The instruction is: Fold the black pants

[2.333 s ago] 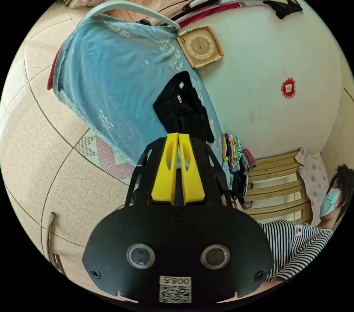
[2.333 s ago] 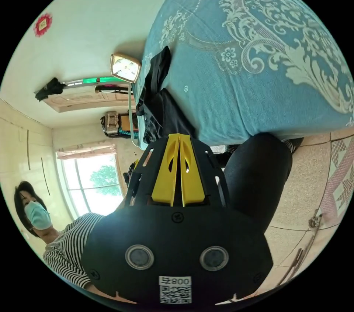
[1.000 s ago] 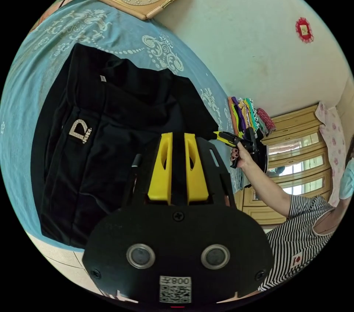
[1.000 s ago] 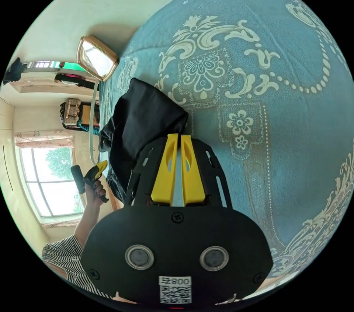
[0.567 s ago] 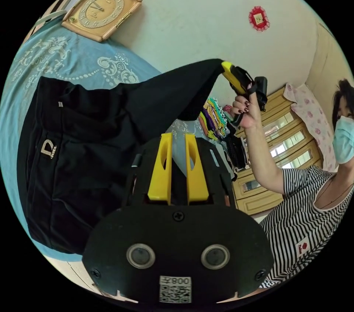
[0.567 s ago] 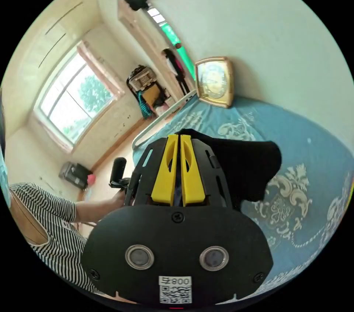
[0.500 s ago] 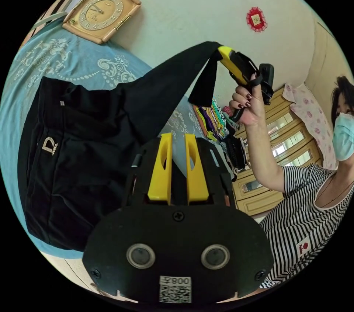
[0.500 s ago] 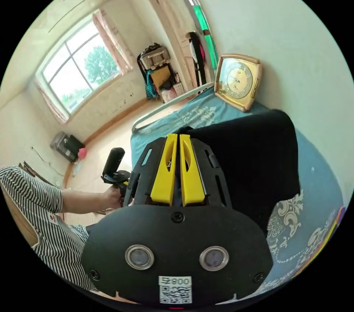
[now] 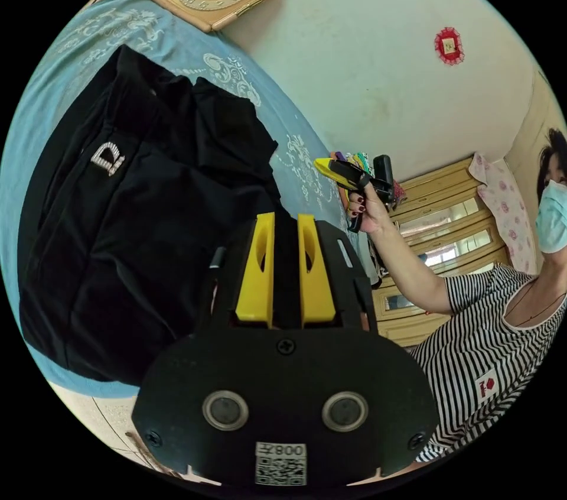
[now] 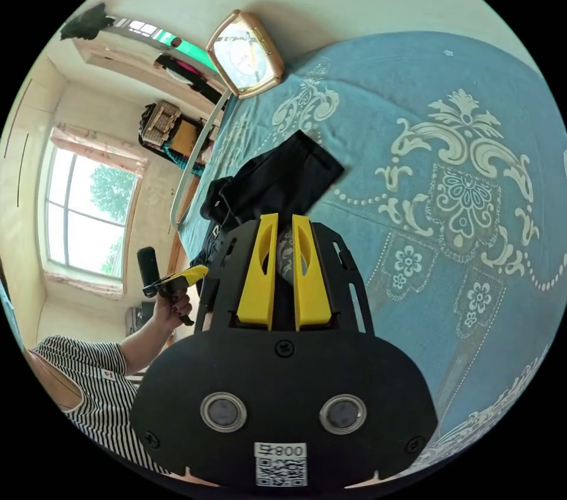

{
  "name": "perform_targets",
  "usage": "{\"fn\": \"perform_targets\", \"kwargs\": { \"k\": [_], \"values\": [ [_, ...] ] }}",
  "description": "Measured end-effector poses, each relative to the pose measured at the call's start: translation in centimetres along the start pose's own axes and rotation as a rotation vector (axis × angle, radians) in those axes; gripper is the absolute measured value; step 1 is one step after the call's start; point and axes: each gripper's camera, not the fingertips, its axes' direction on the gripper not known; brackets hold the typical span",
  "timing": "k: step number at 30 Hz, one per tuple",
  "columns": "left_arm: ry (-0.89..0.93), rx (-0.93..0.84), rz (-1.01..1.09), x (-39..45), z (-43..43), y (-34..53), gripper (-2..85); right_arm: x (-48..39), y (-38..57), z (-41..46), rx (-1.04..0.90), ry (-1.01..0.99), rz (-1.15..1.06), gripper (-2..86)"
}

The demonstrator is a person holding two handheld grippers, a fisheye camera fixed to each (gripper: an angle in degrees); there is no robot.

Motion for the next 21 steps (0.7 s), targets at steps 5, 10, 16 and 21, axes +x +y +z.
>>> {"fn": "perform_targets", "kwargs": {
  "k": [5,10,16,21],
  "values": [
    [-0.1,-0.031,0.153,2.7,5.1,-8.8,7.8,2.9,-3.2,1.7,-0.007,0.093,0.052,6.9],
    [-0.273,-0.091,0.238,4.0,11.9,-19.0,8.4,3.4,-5.4,3.9,-0.047,0.262,0.021,7.9],
    [-0.524,-0.253,0.249,3.9,21.8,-27.3,7.9,4.4,-5.0,5.4,-0.067,0.392,-0.014,6.7],
    [-0.566,-0.315,0.283,6.0,26.4,-28.9,4.0,5.7,-3.3,4.7,-0.063,0.377,-0.063,2.2]
  ]
}}
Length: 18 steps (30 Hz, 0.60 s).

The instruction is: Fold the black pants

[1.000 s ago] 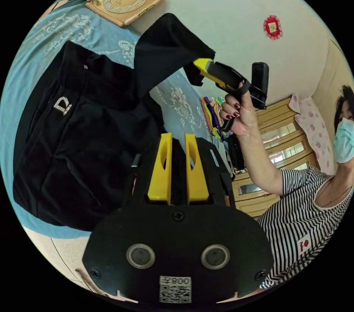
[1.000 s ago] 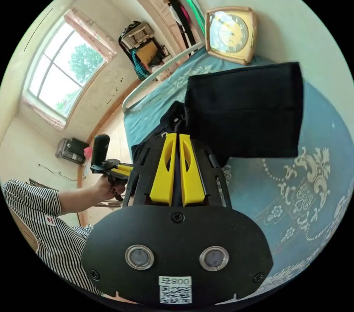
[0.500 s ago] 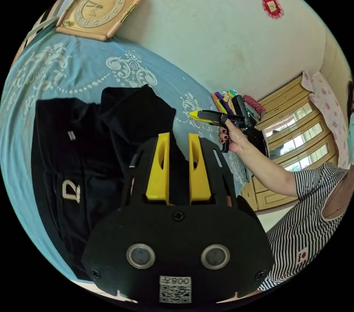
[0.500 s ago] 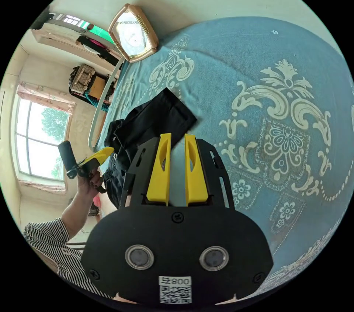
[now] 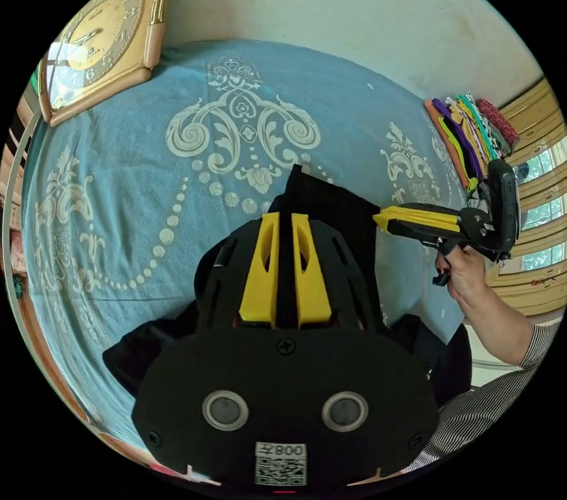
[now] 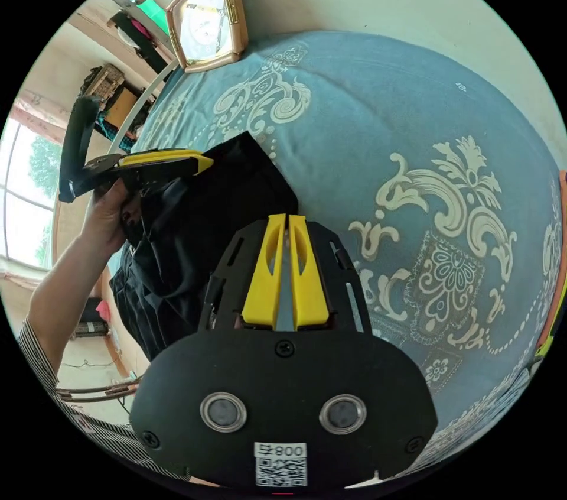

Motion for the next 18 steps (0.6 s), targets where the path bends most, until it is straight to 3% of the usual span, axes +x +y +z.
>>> {"fn": "perform_targets", "kwargs": {
  "k": [4,10,15,18],
  "values": [
    [-0.012,0.04,0.084,3.6,-1.8,-1.3,2.7,2.3,2.4,-2.0,0.034,-0.066,-0.004,0.8],
    [0.101,0.218,0.279,11.2,-7.4,-4.3,2.1,7.8,11.7,-14.2,0.352,-0.168,0.01,0.4],
    [0.317,0.328,0.494,21.0,-10.5,-9.3,2.1,13.2,21.4,-23.4,0.541,-0.09,0.052,0.3],
    [0.335,0.3,0.62,27.4,-9.3,-12.2,2.1,17.2,26.5,-26.2,0.588,-0.03,0.125,0.2]
  ]
}}
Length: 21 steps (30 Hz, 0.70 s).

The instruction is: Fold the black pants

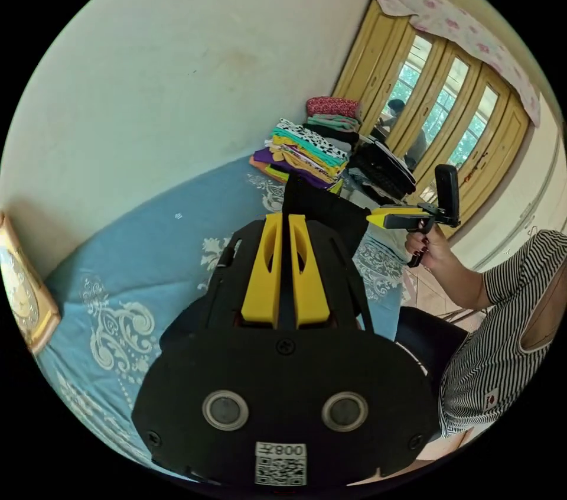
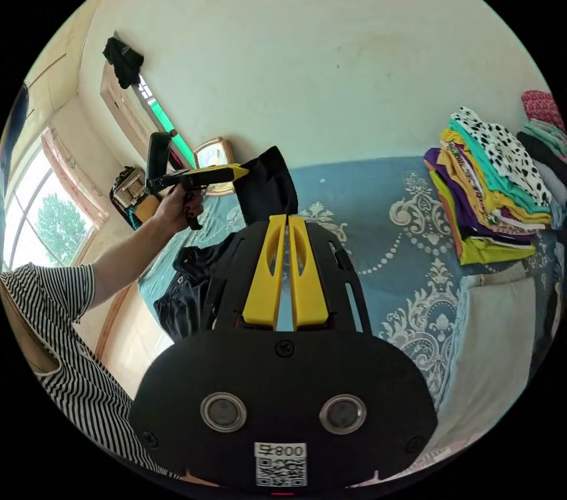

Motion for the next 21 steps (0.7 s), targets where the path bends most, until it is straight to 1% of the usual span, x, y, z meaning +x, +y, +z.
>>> {"fn": "perform_targets", "kwargs": {
  "k": [1,4,8,12,14,15,17,19,21],
  "values": [
    [0.012,-0.009,0.015,0.4,1.0,-0.8,2.1,1.9,0.8,-1.2,-0.002,0.041,0.029,0.2],
    [0.053,-0.062,0.044,1.6,6.0,-3.9,2.2,6.8,2.5,-2.9,-0.019,0.079,0.097,0.2],
    [0.081,-0.126,0.025,1.2,11.8,-5.3,2.3,13.2,4.8,-2.5,-0.064,0.103,0.186,0.2],
    [0.076,-0.185,-0.038,-1.1,16.5,-3.9,2.7,18.3,6.4,-0.3,-0.135,0.127,0.252,0.2],
    [0.034,-0.226,-0.076,-2.5,18.1,-2.5,2.9,22.0,7.9,2.7,-0.244,0.163,0.303,0.2],
    [0.007,-0.255,-0.12,-3.7,18.6,-1.1,3.1,23.0,8.4,3.4,-0.269,0.166,0.322,0.3],
    [0.007,-0.257,-0.215,-5.8,18.1,1.4,3.4,26.6,10.6,5.6,-0.339,0.144,0.417,0.3],
    [0.037,-0.207,-0.285,-7.8,15.6,4.7,3.8,28.2,12.0,5.7,-0.316,0.131,0.467,0.3],
    [0.11,-0.105,-0.338,-10.1,10.1,10.5,4.4,29.1,12.8,5.3,-0.279,0.162,0.487,0.3]
  ]
}}
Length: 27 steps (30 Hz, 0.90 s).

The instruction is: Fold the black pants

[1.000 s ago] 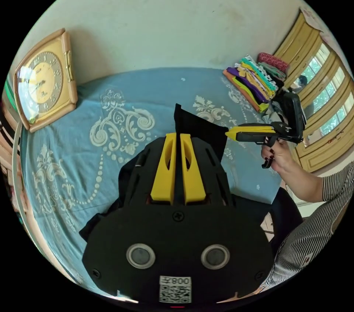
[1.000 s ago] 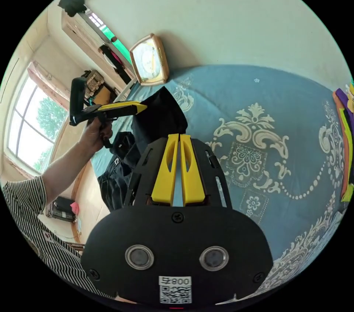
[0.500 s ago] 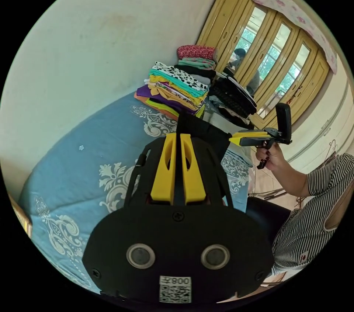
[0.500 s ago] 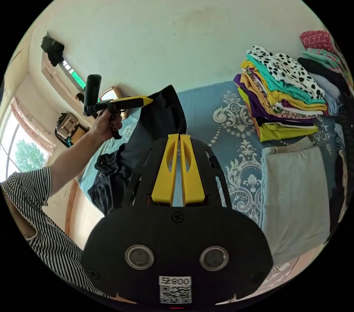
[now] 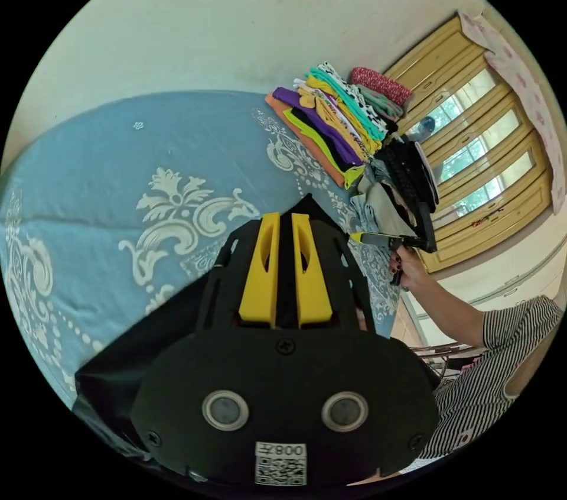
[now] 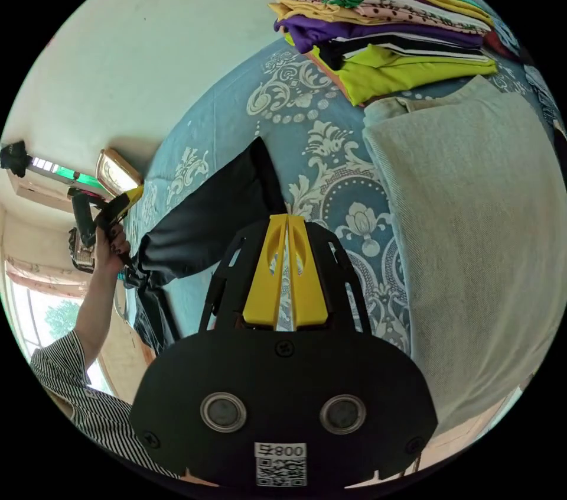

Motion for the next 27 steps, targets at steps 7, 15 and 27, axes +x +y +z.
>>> {"fn": "perform_targets", "kwargs": {
  "k": [7,15,27],
  "values": [
    [-0.218,0.117,-0.325,-12.4,-18.3,20.5,7.1,-1.1,-2.5,0.5,0.076,0.003,-0.088,1.9],
    [-0.468,0.268,-0.737,-22.0,-34.2,38.2,8.7,-7.1,-9.6,6.8,-0.029,0.167,-0.229,4.8],
    [-0.521,0.279,-0.906,-29.9,-41.4,48.5,3.7,-6.2,-13.1,11.1,-0.096,0.355,-0.174,0.4]
  ]
}}
